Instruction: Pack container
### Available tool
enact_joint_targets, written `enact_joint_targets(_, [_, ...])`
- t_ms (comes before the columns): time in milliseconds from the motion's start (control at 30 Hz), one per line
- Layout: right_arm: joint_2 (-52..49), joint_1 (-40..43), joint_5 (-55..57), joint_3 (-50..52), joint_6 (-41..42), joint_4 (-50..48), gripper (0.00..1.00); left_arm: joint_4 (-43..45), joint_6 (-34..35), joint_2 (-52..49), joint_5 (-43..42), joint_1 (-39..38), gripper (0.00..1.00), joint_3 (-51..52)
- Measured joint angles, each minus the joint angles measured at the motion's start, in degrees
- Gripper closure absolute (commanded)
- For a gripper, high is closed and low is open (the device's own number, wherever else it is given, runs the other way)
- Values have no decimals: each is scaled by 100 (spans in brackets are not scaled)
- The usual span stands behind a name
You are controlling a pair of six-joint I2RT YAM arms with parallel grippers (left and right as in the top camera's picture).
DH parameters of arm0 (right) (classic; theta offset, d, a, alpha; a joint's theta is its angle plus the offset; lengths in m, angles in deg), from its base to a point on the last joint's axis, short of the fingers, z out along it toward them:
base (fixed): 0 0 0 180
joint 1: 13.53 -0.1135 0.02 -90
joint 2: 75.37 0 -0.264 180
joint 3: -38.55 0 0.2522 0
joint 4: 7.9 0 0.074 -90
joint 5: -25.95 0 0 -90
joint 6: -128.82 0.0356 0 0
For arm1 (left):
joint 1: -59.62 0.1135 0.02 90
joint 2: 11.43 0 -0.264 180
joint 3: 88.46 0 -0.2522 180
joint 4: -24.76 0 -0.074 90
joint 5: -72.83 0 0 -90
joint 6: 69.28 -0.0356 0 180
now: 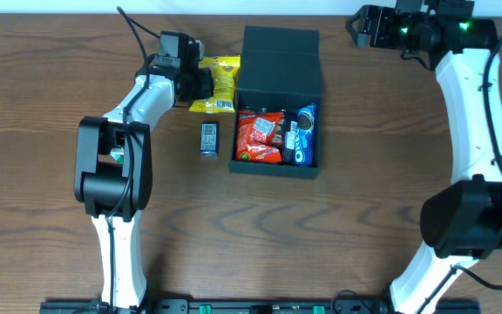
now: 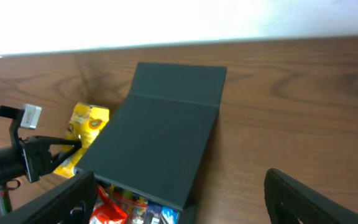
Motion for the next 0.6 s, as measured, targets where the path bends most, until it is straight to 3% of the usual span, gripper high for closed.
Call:
enact_joint_targets(167, [0, 0, 111, 0, 9, 120, 15, -627, 4, -55, -33, 72, 94, -393])
enact_joint_targets(400, [0, 0, 184, 0, 9, 175, 15, -1976, -11, -203, 339, 214, 94, -1947])
enact_joint_targets(600, [0, 72, 197, 0, 11, 190, 11, -2743, 11, 299, 505, 57, 94, -2568])
